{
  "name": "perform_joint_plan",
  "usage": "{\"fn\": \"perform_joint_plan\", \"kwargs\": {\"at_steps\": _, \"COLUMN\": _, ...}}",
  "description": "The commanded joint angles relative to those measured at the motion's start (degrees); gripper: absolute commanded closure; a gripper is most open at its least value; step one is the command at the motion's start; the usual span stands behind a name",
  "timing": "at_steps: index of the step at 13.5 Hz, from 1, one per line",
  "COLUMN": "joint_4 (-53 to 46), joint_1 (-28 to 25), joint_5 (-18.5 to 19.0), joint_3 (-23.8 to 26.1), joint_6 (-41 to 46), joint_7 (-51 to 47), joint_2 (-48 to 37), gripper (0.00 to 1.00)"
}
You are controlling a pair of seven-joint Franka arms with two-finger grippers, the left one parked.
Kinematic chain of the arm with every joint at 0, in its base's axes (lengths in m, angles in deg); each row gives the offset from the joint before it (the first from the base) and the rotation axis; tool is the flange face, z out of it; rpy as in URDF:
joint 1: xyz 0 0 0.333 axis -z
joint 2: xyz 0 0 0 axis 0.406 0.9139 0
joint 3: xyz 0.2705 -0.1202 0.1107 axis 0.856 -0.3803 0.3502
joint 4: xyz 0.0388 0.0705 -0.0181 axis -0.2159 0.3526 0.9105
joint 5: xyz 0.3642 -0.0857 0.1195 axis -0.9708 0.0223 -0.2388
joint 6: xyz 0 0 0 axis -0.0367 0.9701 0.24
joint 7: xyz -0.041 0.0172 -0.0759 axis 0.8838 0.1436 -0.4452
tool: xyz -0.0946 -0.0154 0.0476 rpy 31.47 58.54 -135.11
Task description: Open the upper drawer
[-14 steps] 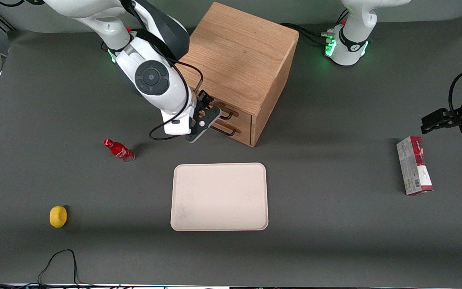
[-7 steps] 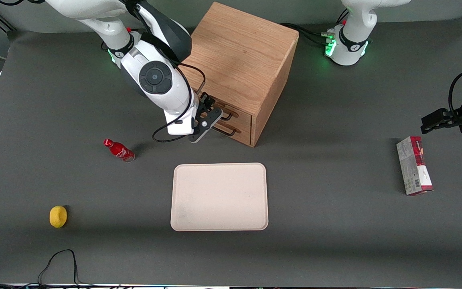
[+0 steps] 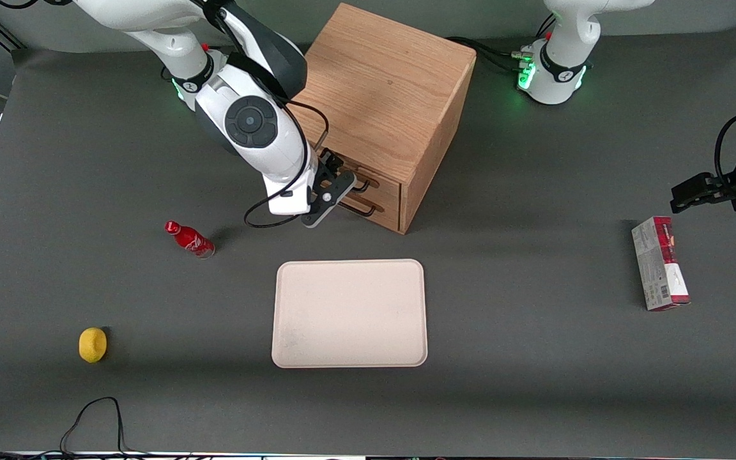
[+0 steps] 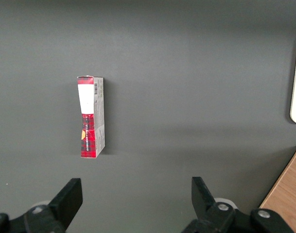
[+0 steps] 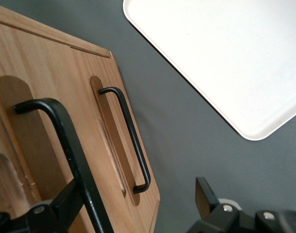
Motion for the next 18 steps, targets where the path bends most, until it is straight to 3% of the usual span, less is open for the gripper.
{"fn": "perform_joint_plan", "kwargs": {"at_steps": 1, "joint_4": -0.2, "joint_1": 0.8, "joint_5": 2.4, "joint_3": 0.2, "joint_6": -0.9, "joint_7": 1.8, "joint_2": 1.5, "gripper": 0.00}}
{"fn": "perform_joint_plan", "kwargs": {"at_steps": 18, "joint_4": -16.9, "joint_1": 1.2, "joint_5": 4.2, "joint_3": -9.9, "joint_6": 3.4, "joint_7": 15.0, "joint_2": 9.1, "gripper": 0.00}}
